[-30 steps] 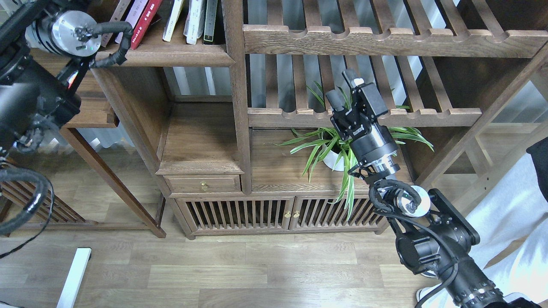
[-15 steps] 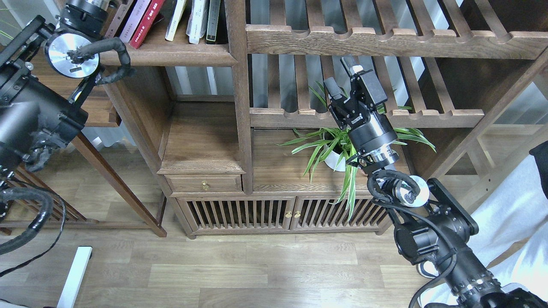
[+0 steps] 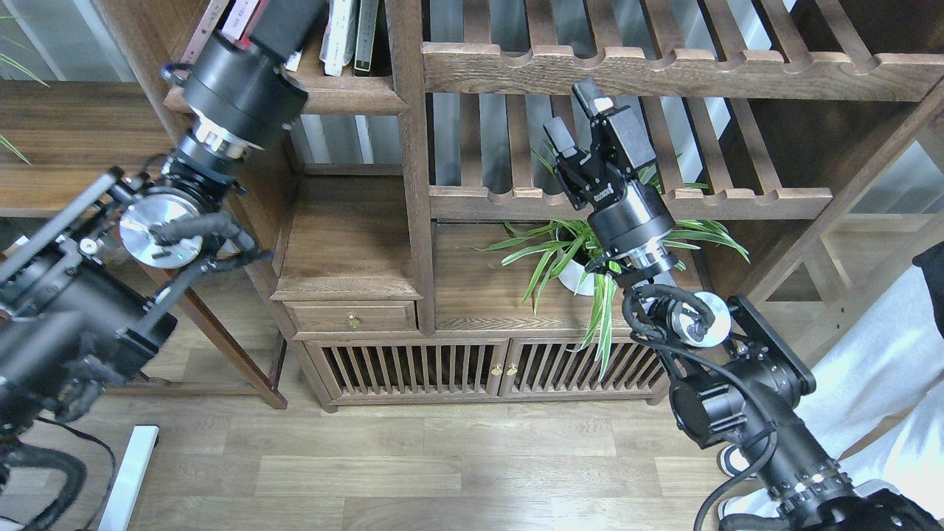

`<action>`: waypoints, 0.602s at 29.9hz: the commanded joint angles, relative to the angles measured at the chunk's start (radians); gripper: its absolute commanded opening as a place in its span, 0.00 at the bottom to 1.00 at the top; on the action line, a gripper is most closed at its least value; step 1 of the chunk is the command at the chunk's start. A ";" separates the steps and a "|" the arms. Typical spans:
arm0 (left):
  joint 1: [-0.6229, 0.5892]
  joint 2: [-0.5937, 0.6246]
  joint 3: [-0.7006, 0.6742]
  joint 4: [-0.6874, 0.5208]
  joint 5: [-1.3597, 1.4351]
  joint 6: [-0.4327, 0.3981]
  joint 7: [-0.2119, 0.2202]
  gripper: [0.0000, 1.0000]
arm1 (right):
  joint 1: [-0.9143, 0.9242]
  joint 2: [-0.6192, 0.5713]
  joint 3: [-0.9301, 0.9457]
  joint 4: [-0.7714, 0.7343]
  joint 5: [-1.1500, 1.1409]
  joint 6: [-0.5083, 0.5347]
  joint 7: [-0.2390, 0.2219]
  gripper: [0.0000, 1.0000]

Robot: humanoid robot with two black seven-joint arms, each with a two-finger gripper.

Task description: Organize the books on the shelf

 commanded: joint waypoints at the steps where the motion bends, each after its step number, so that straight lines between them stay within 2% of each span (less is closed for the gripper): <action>1: 0.045 -0.043 0.027 -0.006 0.050 0.000 0.001 0.92 | 0.015 0.001 0.000 0.001 -0.003 0.000 0.000 0.93; 11: 0.119 -0.218 0.062 0.036 0.216 0.000 0.001 0.92 | 0.024 -0.002 0.005 0.009 -0.003 0.000 0.002 0.93; 18: 0.123 -0.249 0.079 0.078 0.238 0.004 0.001 0.92 | 0.024 -0.008 0.006 0.006 -0.004 0.000 0.002 0.93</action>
